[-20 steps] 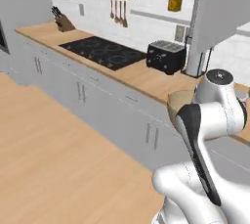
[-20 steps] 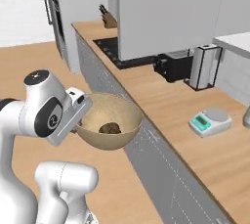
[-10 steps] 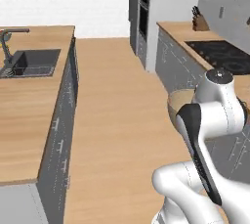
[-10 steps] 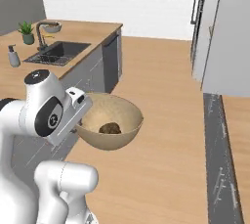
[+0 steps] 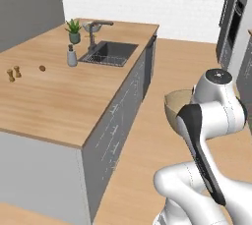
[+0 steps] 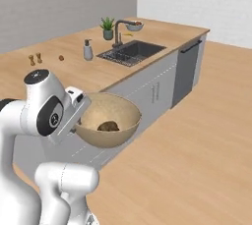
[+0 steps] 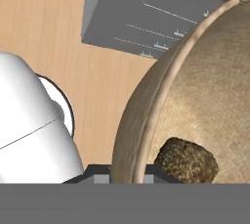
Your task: Open the cabinet, pick up the bread from the cabinet and place it in the basket. Then move the basket to the dining counter.
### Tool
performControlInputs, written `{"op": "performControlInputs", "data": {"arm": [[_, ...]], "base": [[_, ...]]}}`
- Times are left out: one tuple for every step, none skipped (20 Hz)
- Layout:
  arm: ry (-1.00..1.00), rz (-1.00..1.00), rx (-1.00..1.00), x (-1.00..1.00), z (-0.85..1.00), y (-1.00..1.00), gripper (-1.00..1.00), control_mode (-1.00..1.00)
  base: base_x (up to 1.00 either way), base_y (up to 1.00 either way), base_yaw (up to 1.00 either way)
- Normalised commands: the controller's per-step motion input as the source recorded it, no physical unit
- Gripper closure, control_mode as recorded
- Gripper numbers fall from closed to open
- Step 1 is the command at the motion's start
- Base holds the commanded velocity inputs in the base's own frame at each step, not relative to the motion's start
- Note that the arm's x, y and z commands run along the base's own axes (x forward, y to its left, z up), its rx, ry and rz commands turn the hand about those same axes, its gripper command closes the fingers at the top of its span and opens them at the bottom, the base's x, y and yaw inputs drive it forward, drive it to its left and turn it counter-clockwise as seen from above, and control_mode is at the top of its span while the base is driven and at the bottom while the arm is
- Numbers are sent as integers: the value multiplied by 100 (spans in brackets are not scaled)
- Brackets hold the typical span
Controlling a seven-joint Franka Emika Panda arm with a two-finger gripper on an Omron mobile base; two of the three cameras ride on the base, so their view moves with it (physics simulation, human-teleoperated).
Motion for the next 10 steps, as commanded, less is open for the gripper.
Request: {"op": "performControlInputs", "data": {"arm": [[0, 0, 0, 0, 0, 0, 100, 100], [0, 0, 0, 0, 0, 0, 100, 100], [0, 0, 0, 0, 0, 0, 100, 100], [0, 0, 0, 0, 0, 0, 100, 100], [0, 0, 0, 0, 0, 0, 100, 100], [0, 0, 0, 0, 0, 0, 100, 100], [0, 0, 0, 0, 0, 0, 100, 100], [0, 0, 0, 0, 0, 0, 100, 100], [0, 0, 0, 0, 0, 0, 100, 100], [0, 0, 0, 0, 0, 0, 100, 100]], "base": [[0, 100, 15], [0, 100, 12], [0, 100, 9], [0, 100, 3], [0, 100, 2], [0, 100, 0], [0, 100, 0], [0, 100, 0], [3, 100, 0], [4, 100, 0]]}}
